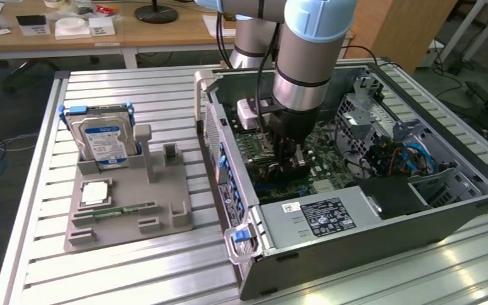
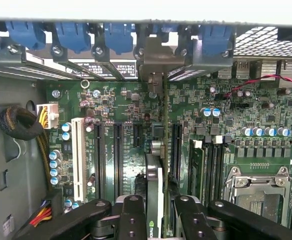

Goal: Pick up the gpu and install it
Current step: 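Insert the gpu into the slot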

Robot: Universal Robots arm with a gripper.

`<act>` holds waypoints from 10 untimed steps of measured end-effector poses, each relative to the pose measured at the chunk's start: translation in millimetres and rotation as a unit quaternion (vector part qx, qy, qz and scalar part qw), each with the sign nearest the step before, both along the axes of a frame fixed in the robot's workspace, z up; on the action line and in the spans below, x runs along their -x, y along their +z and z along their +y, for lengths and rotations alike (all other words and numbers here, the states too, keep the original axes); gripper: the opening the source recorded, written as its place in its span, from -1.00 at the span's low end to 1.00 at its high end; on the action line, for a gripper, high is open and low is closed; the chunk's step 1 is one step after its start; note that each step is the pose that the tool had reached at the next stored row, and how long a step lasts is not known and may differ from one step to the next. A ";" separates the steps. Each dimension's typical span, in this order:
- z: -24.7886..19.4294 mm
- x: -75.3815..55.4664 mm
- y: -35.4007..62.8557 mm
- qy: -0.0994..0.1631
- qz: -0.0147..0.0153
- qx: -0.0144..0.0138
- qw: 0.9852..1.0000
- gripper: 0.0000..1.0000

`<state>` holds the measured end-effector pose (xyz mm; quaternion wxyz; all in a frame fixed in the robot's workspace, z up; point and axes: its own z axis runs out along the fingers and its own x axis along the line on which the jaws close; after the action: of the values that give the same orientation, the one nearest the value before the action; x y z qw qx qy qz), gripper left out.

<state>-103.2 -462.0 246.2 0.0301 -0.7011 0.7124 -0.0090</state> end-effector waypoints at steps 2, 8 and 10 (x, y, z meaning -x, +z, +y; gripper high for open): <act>-0.1 0.1 -1.2 0.000 0.000 0.000 1.000 -0.47; 0.3 0.3 -7.2 0.000 -0.002 -0.001 1.000 -0.45; 0.1 0.2 -6.5 0.000 -0.002 0.000 1.000 -0.45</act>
<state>-103.3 -461.9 239.7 0.0315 -0.7010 0.7124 -0.0099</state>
